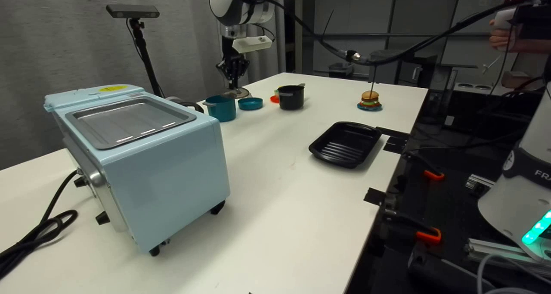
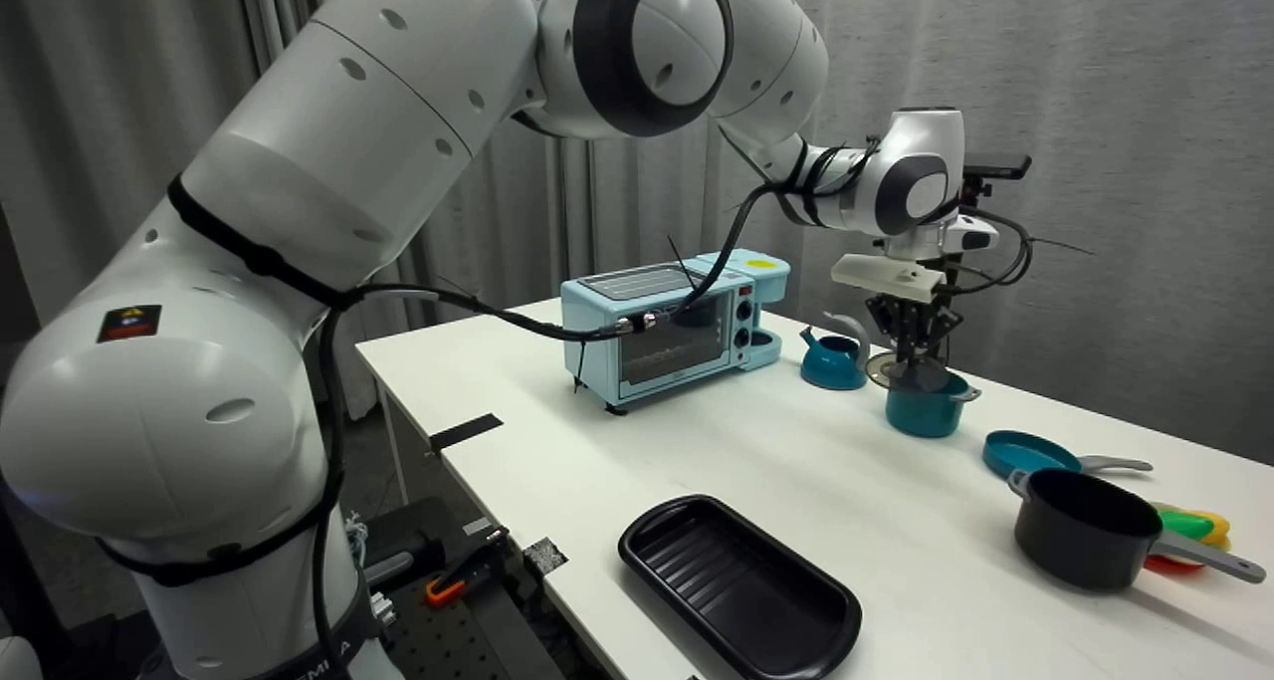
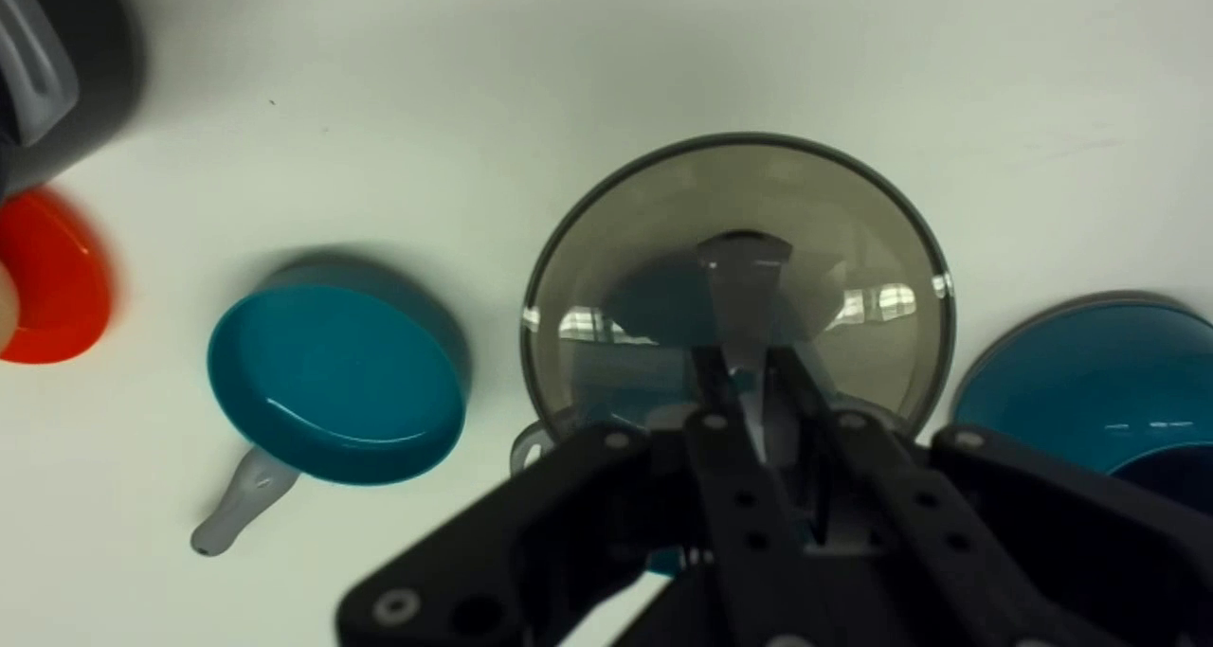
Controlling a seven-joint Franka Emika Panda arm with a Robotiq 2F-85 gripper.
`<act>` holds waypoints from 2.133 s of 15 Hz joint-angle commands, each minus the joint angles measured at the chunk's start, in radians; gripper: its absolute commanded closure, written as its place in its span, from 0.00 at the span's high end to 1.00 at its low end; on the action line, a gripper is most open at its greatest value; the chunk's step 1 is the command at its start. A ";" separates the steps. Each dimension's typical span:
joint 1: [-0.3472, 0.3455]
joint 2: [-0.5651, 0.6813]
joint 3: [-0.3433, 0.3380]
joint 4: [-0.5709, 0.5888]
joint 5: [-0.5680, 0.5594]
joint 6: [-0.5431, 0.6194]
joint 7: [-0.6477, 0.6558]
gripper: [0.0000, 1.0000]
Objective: Place the lid on top of the blue pot
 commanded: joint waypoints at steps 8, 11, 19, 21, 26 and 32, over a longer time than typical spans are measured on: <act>0.003 0.061 -0.012 0.078 0.012 0.113 0.047 0.04; -0.009 0.149 -0.015 0.255 0.018 0.061 0.066 0.04; -0.005 0.287 -0.013 0.458 0.012 -0.009 0.088 0.04; -0.003 0.314 -0.009 0.488 0.013 -0.040 0.087 0.04; 0.006 0.370 -0.007 0.558 0.012 -0.095 0.091 0.04; 0.007 0.412 -0.011 0.633 0.008 -0.143 0.094 0.04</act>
